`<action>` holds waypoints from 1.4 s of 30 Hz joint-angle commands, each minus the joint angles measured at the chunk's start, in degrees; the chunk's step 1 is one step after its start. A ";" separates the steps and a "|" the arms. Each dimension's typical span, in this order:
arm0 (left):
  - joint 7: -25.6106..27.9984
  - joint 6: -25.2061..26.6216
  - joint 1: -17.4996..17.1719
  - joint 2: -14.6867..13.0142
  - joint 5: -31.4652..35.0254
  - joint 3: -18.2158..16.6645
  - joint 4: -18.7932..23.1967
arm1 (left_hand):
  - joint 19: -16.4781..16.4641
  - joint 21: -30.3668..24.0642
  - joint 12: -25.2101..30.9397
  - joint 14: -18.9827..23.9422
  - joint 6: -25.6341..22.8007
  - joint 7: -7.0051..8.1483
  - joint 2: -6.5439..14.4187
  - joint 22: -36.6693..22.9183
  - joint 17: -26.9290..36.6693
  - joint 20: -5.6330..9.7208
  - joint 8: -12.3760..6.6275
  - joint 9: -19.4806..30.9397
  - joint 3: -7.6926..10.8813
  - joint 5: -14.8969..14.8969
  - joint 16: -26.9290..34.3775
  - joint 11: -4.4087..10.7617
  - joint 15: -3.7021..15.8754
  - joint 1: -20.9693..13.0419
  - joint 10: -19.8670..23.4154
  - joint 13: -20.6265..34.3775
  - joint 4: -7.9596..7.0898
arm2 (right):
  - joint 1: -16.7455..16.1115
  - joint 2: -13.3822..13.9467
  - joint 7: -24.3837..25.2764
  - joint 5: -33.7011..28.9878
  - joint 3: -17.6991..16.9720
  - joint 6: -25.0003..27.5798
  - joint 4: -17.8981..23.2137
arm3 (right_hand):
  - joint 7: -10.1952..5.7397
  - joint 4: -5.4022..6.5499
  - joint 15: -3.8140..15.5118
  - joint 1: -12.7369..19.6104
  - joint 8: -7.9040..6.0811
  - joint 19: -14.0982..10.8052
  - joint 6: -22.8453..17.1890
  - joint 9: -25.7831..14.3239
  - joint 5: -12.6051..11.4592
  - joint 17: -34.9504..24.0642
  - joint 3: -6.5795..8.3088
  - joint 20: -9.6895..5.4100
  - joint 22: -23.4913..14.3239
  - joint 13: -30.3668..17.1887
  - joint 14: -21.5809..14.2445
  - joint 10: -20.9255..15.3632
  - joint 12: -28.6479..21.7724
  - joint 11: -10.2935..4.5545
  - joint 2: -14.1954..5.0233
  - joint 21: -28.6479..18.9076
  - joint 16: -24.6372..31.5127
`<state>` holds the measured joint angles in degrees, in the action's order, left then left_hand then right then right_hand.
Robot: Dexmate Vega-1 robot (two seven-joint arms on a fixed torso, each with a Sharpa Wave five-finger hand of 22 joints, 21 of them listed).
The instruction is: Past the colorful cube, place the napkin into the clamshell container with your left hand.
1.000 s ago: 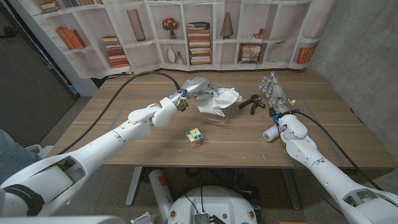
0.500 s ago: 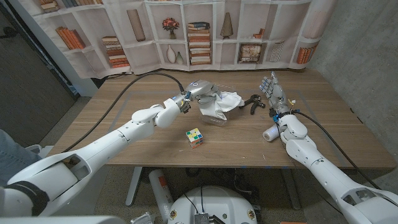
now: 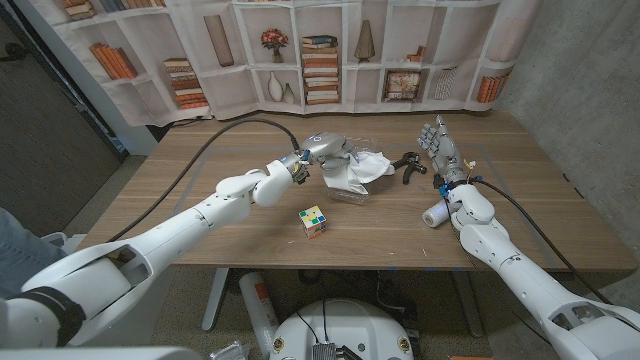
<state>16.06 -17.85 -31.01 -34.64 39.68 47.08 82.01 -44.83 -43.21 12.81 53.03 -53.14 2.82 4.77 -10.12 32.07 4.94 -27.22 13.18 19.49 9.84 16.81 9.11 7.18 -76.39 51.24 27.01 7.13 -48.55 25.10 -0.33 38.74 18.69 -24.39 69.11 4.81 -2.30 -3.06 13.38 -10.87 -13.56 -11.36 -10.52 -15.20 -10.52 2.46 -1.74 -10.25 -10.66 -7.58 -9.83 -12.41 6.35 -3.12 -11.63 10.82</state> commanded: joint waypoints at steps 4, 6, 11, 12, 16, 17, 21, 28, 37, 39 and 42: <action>1.84 0.87 -0.03 0.44 1.20 1.08 -0.99 | 1.24 -0.16 0.36 0.54 -1.03 0.63 0.13 -0.18 -0.03 2.57 -0.41 -0.04 -0.13 0.33 -0.06 1.06 6.19 0.20 0.99 0.30 -0.06 | 0.33 -0.37 -0.43 -0.01 0.16 -0.42 -0.54 | 0.27 -0.25 -0.24 0.10 -0.41 -0.54 -0.46 -0.29 0.00 -0.18 -0.32 0.12 -0.21 -0.19 -0.38 -0.40 0.08 0.05 -0.44 0.19 0.01; 1.96 1.16 -0.09 0.41 1.40 1.17 -0.89 | 1.42 -0.12 0.42 0.62 -1.17 0.75 0.09 -0.19 -0.10 2.56 -0.47 -0.07 -0.15 0.33 -0.12 1.17 6.25 0.23 1.17 0.35 -0.06 | 0.36 -0.42 -0.56 0.07 0.17 -0.45 -0.59 | 0.33 -0.26 -0.24 0.10 -0.41 -0.57 -0.47 -0.29 0.01 -0.18 -0.33 0.07 -0.21 -0.19 -0.42 -0.44 0.07 0.08 -0.45 0.17 0.02; 2.25 1.82 -0.38 0.46 1.62 1.39 -0.79 | 1.82 -0.06 0.42 0.66 -1.30 1.00 -0.05 -0.23 -0.15 2.66 -0.51 -0.14 -0.21 0.32 -0.23 1.44 6.32 0.15 1.26 0.47 0.07 | 0.08 -0.19 -0.40 -0.01 0.13 -0.36 -0.22 | 0.32 -0.27 -0.28 0.09 -0.46 -0.64 -0.61 -0.29 0.01 -0.18 -0.36 0.06 -0.21 -0.19 -0.52 -0.58 0.01 0.16 -0.45 0.15 0.06; 2.28 1.85 -0.37 0.45 1.62 1.42 -0.78 | 1.85 -0.06 0.43 0.66 -1.34 1.03 -0.06 -0.23 -0.14 2.63 -0.52 -0.15 -0.22 0.32 -0.25 1.50 6.32 0.15 1.33 0.48 0.08 | 0.07 -0.18 -0.39 -0.01 0.13 -0.34 -0.20 | 0.28 -0.27 -0.27 0.09 -0.46 -0.66 -0.61 -0.29 0.01 -0.18 -0.36 0.05 -0.21 -0.19 -0.55 -0.56 0.02 0.18 -0.45 0.14 0.07; 2.59 2.38 -0.61 0.52 1.98 1.75 -0.87 | 2.21 0.00 0.43 0.61 -1.59 1.29 -0.05 -0.27 -0.30 2.60 -0.61 -0.21 -0.27 0.32 -0.44 1.54 6.34 0.16 1.57 0.47 0.08 | -0.33 0.09 -0.35 0.10 0.02 -0.18 0.39 | 0.34 -0.28 -0.28 0.09 -0.50 -0.68 -0.74 -0.29 0.01 -0.18 -0.38 0.06 -0.20 -0.19 -0.57 -0.57 0.02 0.14 -0.45 0.14 0.07; 2.70 2.63 -0.73 0.57 2.14 1.88 -0.91 | 2.22 -0.02 0.46 0.65 -1.65 1.34 -0.06 -0.28 -0.29 2.63 -0.64 -0.23 -0.28 0.32 -0.43 1.58 6.36 0.16 1.67 0.48 0.09 | -0.44 0.20 -0.40 0.15 0.01 -0.09 0.56 | 0.32 -0.28 -0.27 0.09 -0.50 -0.67 -0.73 -0.29 0.01 -0.18 -0.38 0.08 -0.20 -0.19 -0.57 -0.58 0.02 0.09 -0.45 0.14 0.07; 2.53 3.11 -0.93 0.60 2.01 2.05 -0.87 | 2.35 -0.01 0.46 0.67 -1.82 1.44 -0.09 -0.29 -0.32 2.67 -0.70 -0.26 -0.31 0.31 -0.48 1.66 6.38 0.15 1.74 0.53 0.11 | -0.58 0.28 -0.46 0.25 -0.02 0.04 0.78 | 0.30 -0.29 -0.24 0.10 -0.54 -0.69 -0.86 -0.29 0.01 -0.18 -0.39 0.09 -0.20 -0.19 -0.61 -0.65 -0.01 0.04 -0.45 0.14 0.08; 1.72 4.31 -1.07 0.81 2.20 2.66 -0.86 | 2.52 -0.05 0.44 0.70 -1.92 1.67 -0.14 -0.33 -0.34 2.67 -0.72 -0.35 -0.39 0.30 -0.56 1.79 6.36 0.16 1.88 0.61 0.15 | -0.82 0.37 -0.57 0.35 0.02 0.17 0.95 | 0.29 -0.30 -0.22 0.09 -0.53 -0.73 -0.88 -0.29 0.02 -0.19 -0.41 0.13 -0.20 -0.19 -0.63 -0.64 0.00 -0.01 -0.46 0.13 0.08; -0.02 5.55 -0.69 1.33 2.34 3.75 -1.39 | 2.93 0.01 0.34 0.70 -1.99 1.89 -0.14 -0.35 -0.37 2.67 -0.73 -0.43 -0.47 0.30 -0.67 1.86 6.36 0.23 1.95 0.61 0.11 | -1.16 0.36 -0.67 0.61 -0.09 0.16 0.85 | 0.33 -0.31 -0.17 0.08 -0.54 -0.77 -0.95 -0.29 0.02 -0.19 -0.45 0.15 -0.20 -0.19 -0.70 -0.63 0.01 -0.02 -0.46 0.12 0.09; -0.54 5.85 -0.56 1.45 2.35 4.00 -1.50 | 3.00 0.02 0.32 0.69 -1.97 2.11 -0.13 -0.36 -0.40 2.66 -0.72 -0.45 -0.48 0.30 -0.71 1.88 6.36 0.25 1.99 0.57 0.10 | -1.13 0.28 -0.85 0.74 -0.10 0.09 0.59 | 0.34 -0.32 -0.21 0.08 -0.53 -0.76 -0.93 -0.29 0.02 -0.19 -0.45 0.17 -0.20 -0.19 -0.68 -0.68 -0.01 0.05 -0.46 0.12 0.08; -1.17 6.24 -0.37 1.65 2.30 4.34 -1.73 | 3.10 0.03 0.29 0.61 -2.00 2.14 -0.16 -0.36 -0.46 2.66 -0.73 -0.47 -0.51 0.30 -0.80 1.90 6.36 0.27 2.03 0.56 0.10 | -1.02 0.16 -1.08 0.86 -0.09 0.04 0.18 | 0.34 -0.32 -0.17 0.08 -0.51 -0.76 -0.92 -0.29 0.03 -0.19 -0.47 0.18 -0.20 -0.19 -0.70 -0.71 -0.02 0.06 -0.47 0.13 0.08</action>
<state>17.23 -13.32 -31.88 -33.57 41.88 50.23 80.90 -42.11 -43.22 12.97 53.25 -54.96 4.64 4.74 -10.28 31.49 4.39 -27.67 12.64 19.09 9.74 16.06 10.76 7.40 -76.39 52.90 27.51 7.20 -49.43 25.42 -0.91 39.22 18.69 -24.30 69.98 5.13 -2.54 -3.37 13.37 -10.87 -13.87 -11.67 -10.52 -15.20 -10.52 2.22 -1.43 -10.25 -10.67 -7.89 -10.04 -12.41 6.14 -3.12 -11.63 10.82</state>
